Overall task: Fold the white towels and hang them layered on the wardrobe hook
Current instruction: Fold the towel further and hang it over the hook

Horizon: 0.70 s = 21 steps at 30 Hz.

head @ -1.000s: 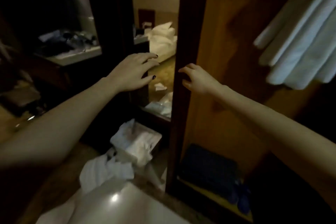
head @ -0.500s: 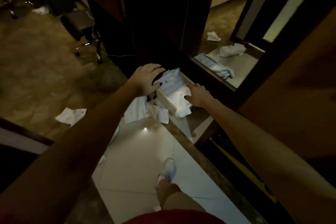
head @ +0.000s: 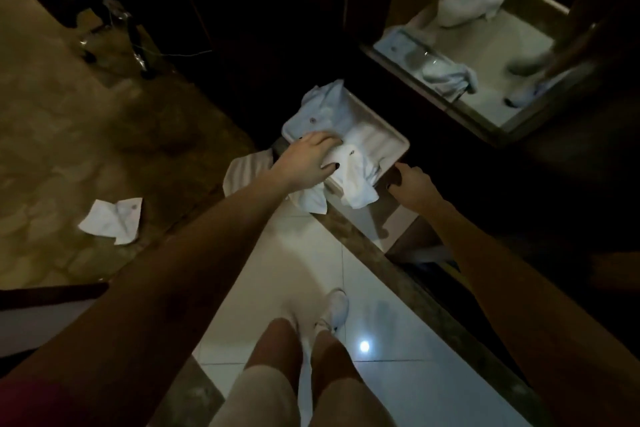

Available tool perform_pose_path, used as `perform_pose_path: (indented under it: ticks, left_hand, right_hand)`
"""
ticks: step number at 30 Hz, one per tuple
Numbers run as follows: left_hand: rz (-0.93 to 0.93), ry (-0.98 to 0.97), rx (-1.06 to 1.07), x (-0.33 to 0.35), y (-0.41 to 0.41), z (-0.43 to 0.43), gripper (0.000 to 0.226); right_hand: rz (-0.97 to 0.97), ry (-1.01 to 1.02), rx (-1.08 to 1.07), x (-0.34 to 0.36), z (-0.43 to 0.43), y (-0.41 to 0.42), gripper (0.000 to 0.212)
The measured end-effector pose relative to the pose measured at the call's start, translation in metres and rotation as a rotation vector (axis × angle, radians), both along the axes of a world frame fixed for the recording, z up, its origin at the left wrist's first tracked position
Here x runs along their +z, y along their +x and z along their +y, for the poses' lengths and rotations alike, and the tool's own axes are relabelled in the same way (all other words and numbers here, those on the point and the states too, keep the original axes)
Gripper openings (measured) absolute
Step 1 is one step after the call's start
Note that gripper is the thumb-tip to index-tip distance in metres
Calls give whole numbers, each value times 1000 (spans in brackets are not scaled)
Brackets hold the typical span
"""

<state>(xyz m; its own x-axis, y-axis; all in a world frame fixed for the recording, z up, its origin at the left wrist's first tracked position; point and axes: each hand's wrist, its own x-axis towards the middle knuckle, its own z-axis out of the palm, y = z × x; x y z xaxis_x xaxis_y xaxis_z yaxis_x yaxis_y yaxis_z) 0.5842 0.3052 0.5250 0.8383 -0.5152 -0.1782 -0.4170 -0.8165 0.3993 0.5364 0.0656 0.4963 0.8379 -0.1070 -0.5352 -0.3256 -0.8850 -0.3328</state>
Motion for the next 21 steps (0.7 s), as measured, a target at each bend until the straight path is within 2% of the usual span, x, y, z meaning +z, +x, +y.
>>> perform_pose_path:
  ticks: [5,10,14,18,21]
  left_hand:
    - [172,68,-122,-109,43,-20,53]
    - [260,73,-243,-231,74,-42,52]
    - [291,82,-304,-315,98,-64,58]
    - [232,81,-340,-377,126,-84,56]
    - [264,119,-369,-415,143,-97,54]
  right_hand:
    - [64,45,-82,-94,-10,20,55]
    - [83,39,-129,-197,-18,32,54]
    - [67,137,-246,-275,-20,52,52]
    - [34,238,-334,-353,-20,71,41]
    - [30,297,-437,-394,-21,85,52]
